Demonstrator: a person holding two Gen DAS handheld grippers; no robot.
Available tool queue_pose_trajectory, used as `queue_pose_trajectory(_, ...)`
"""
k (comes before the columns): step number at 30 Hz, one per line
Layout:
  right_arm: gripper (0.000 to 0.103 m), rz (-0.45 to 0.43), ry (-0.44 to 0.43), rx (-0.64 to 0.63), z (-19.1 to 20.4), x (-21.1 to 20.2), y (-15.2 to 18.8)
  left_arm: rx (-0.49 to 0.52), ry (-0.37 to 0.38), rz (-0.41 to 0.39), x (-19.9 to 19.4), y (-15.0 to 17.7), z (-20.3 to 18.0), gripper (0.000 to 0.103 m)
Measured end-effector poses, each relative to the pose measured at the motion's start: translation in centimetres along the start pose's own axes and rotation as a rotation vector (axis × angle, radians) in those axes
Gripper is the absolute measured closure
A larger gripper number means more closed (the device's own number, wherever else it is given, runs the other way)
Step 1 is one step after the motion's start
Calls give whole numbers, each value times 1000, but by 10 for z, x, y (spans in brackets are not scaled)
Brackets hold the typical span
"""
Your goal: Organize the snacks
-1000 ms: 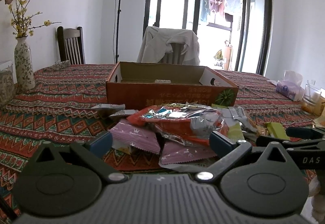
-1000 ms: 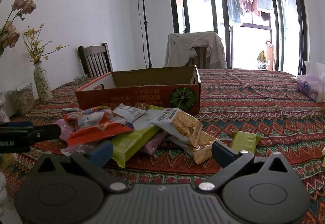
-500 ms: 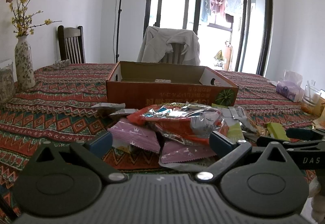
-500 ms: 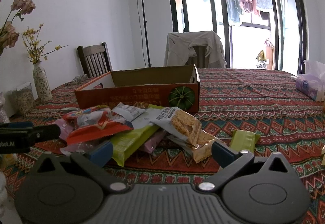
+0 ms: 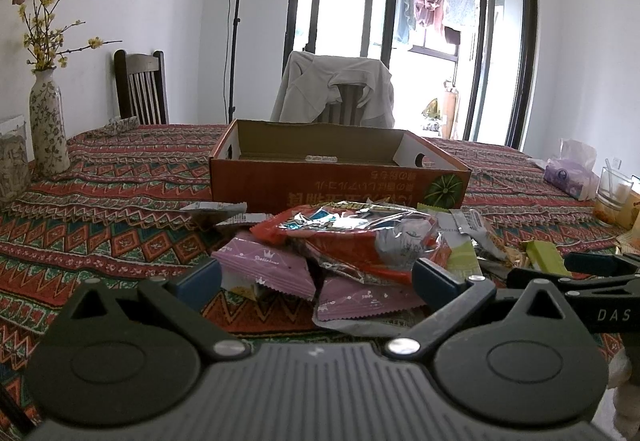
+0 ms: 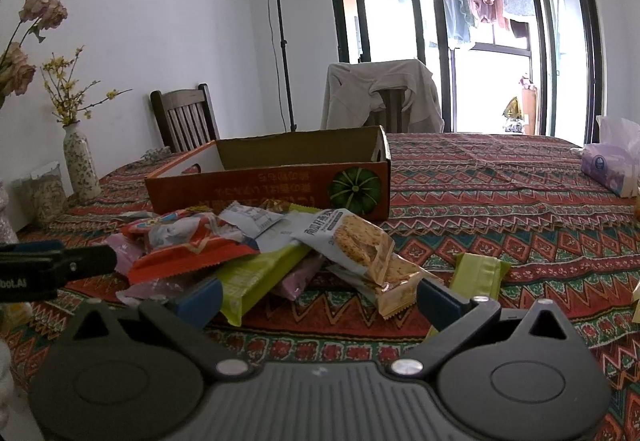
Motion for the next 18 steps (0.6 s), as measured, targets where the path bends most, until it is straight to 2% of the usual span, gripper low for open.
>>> queue_pose_trajectory(18, 0, -6, 4, 1, -2, -1, -2, -1, 0, 0, 0, 0, -1, 0)
Point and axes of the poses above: each gripper's, at about its wrist camera, not at the fingertips, and x roughly the way its jaws point, z to its left, y to its underside, the point moved 10 cm from there along x, roughly the way its jaws point, and after that the axes turned 12 degrees about x, right-handed, at the moved point
